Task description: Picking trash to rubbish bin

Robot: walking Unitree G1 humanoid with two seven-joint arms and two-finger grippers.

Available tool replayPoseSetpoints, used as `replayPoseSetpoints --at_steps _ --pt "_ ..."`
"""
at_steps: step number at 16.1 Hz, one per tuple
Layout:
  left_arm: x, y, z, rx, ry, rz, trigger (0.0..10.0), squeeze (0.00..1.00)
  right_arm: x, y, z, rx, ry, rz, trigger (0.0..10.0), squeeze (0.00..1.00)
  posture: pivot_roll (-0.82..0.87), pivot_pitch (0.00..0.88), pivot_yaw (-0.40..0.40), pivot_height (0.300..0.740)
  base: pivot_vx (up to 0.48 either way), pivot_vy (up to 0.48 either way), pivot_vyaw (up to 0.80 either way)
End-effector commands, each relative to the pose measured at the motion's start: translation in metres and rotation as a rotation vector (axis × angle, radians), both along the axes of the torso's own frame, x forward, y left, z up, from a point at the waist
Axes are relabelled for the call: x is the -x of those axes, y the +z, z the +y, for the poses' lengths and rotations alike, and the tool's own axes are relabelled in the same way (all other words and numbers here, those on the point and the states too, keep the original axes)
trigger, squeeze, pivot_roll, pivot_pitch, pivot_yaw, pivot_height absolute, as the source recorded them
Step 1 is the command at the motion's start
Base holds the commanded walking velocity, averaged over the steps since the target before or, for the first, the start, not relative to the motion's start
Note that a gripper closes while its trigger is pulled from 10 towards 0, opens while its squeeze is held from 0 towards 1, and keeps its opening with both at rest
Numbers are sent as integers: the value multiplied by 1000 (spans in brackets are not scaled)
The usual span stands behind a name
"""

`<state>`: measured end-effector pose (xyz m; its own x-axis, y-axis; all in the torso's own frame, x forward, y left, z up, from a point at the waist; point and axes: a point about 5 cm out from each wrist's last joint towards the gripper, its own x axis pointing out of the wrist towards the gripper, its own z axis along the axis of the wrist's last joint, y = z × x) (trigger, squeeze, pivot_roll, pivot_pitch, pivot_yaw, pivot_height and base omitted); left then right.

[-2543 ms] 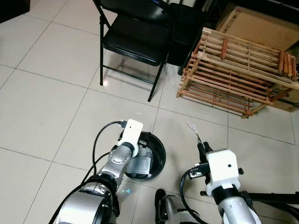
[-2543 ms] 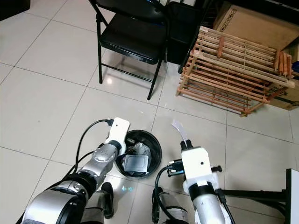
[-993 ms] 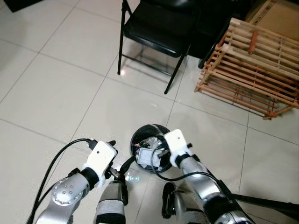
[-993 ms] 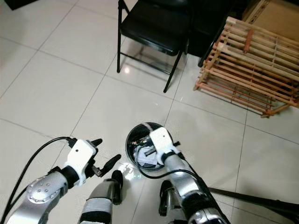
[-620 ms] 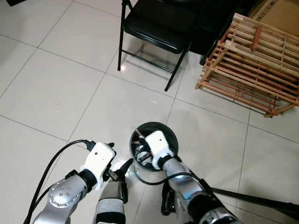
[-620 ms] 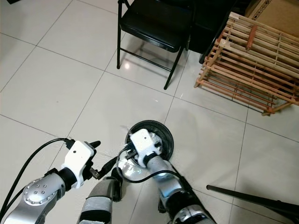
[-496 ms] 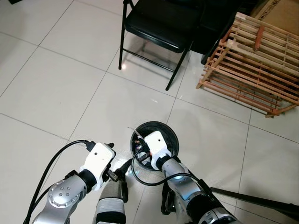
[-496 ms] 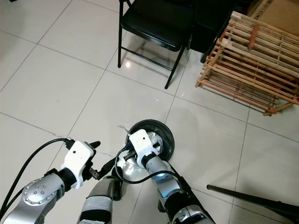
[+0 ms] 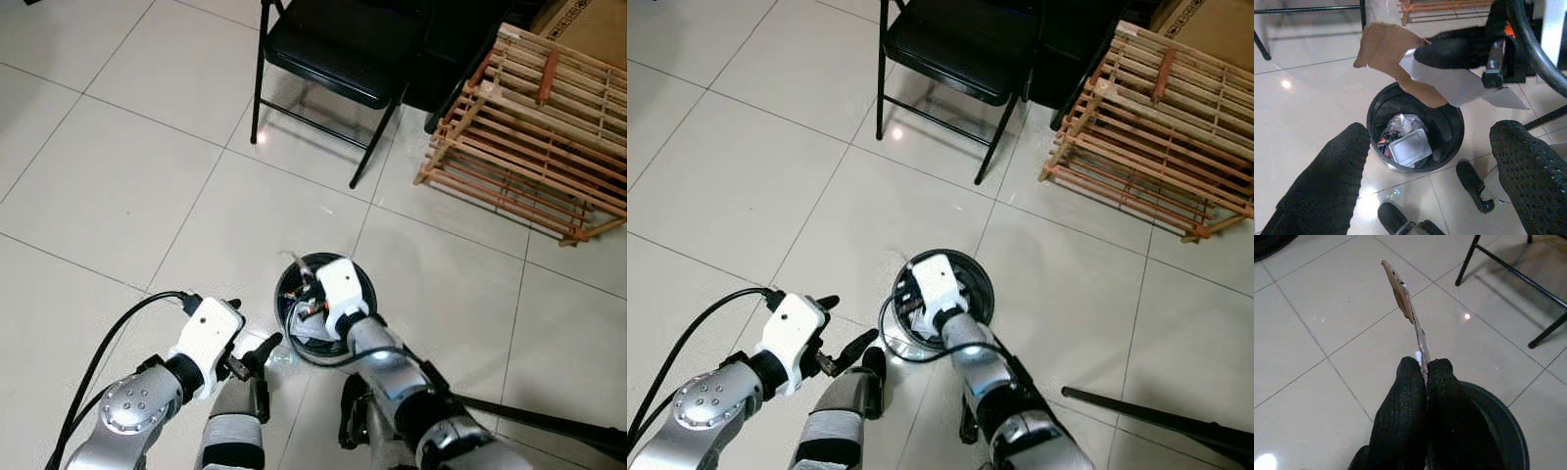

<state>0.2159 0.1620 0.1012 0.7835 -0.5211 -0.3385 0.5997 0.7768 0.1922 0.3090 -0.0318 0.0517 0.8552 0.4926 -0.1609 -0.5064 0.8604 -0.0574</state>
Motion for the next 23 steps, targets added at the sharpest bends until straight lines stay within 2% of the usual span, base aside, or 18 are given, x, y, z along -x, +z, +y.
replayPoseSetpoints --at_steps 1,7,13,14,15,23 --pt "6 -8 -2 5 -14 44 10000 0 2 -4 3 -31 -17 35 10000 0 430 442 -66 740 0 0 0" --pt "4 -12 -2 0 -20 52 10000 0 -16 14 3 -54 -48 14 10000 0 434 441 -59 740 0 0 0" --pt "4 -15 0 -1 -23 57 10000 0 -14 14 8 -60 -38 18 10000 0 432 445 -58 740 0 0 0" --pt "4 -16 -1 -2 -26 58 10000 0 -13 12 8 -62 -34 20 10000 196 432 445 -58 740 0 0 0" --pt "4 -16 -1 -2 -28 59 10000 0 -12 11 8 -63 -33 22 10000 1000 432 445 -58 740 0 0 0" --pt "3 -11 -7 6 -36 49 10000 0 -11 9 6 -54 -25 24 10000 1000 421 443 -61 740 0 0 0"
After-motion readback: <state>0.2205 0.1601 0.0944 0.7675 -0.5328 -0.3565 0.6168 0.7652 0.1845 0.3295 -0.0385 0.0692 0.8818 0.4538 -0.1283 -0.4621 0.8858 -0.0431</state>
